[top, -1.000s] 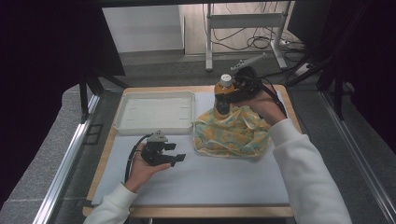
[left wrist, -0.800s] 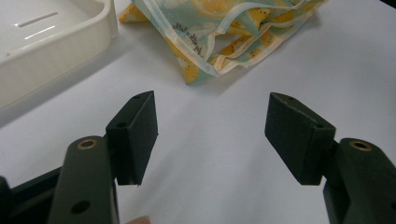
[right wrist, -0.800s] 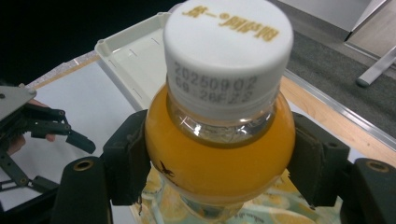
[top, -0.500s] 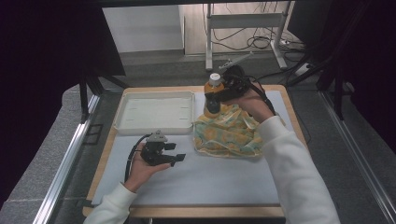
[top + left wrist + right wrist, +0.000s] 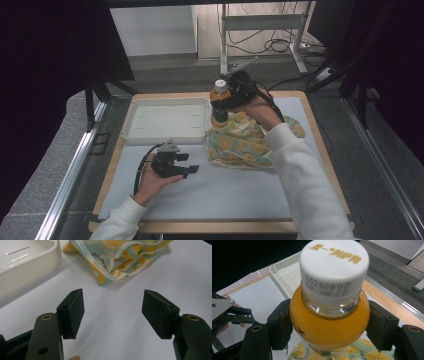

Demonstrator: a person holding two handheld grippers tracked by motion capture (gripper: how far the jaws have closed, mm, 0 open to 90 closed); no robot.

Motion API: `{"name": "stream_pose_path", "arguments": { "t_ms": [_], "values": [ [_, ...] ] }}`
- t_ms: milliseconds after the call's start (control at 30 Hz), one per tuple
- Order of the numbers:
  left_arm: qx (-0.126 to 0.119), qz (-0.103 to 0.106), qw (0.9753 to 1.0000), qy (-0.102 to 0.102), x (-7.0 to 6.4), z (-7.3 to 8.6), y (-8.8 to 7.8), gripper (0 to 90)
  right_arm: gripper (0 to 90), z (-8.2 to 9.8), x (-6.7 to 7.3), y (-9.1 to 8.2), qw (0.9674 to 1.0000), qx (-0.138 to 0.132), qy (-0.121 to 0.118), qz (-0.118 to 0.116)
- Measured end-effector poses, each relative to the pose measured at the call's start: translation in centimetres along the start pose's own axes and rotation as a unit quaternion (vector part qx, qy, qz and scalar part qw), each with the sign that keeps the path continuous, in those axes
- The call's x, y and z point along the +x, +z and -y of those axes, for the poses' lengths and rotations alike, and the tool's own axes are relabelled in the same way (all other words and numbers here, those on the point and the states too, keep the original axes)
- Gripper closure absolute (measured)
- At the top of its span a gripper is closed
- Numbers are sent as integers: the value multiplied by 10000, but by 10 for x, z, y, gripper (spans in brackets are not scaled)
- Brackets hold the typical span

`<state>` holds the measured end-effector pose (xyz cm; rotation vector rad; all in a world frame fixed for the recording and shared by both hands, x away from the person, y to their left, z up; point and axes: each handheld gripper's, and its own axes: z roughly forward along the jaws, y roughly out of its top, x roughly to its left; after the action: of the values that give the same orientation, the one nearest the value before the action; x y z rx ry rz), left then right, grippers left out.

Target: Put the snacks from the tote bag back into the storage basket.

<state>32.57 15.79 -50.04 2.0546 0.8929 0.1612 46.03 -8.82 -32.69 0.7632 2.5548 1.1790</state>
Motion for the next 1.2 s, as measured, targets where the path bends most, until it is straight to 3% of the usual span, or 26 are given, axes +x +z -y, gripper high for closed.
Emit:
{"name": "stream_pose_path", "arguments": {
  "t_ms": [1200],
  "values": [
    [-7,100,9999,5,1,-1,2,348,299,-21,6,54,9999,127,54,-87]
  ]
}}
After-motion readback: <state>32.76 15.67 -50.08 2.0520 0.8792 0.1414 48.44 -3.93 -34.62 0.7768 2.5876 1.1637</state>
